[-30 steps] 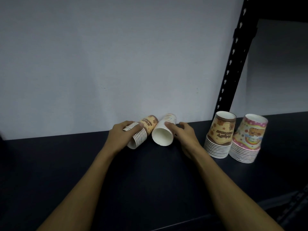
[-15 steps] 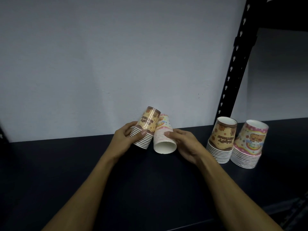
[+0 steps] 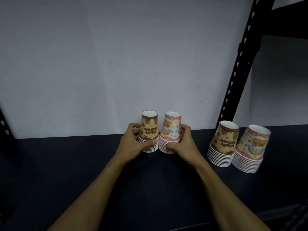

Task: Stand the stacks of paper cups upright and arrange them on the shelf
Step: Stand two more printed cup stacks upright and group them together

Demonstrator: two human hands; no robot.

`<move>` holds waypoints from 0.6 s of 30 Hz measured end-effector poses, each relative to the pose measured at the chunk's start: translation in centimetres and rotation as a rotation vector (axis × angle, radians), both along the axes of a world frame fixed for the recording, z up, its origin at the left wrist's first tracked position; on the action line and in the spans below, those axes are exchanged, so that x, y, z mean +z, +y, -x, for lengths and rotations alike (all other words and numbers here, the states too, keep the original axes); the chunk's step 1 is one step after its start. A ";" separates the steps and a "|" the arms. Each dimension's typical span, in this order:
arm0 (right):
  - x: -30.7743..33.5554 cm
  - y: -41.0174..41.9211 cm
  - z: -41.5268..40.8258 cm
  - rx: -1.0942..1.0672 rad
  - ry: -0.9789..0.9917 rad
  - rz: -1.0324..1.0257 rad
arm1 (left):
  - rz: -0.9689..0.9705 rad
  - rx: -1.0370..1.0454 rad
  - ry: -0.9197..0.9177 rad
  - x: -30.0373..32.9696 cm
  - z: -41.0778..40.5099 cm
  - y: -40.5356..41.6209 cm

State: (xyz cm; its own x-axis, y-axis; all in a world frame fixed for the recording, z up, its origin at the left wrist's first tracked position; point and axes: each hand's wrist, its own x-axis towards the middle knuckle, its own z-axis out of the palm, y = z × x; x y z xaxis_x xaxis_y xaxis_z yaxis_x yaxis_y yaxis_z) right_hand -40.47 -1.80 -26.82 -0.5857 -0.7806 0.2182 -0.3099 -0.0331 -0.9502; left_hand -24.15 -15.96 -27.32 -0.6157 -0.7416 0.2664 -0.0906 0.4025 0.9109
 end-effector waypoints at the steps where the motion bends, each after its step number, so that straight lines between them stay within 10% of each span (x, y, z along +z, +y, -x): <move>1: 0.0 0.0 0.0 0.009 0.002 -0.002 | 0.008 0.002 -0.006 -0.1 0.0 -0.1; 18: 0.7 0.7 -0.5 0.014 0.020 -0.037 | -0.088 -0.226 -0.202 0.7 -0.6 -1.7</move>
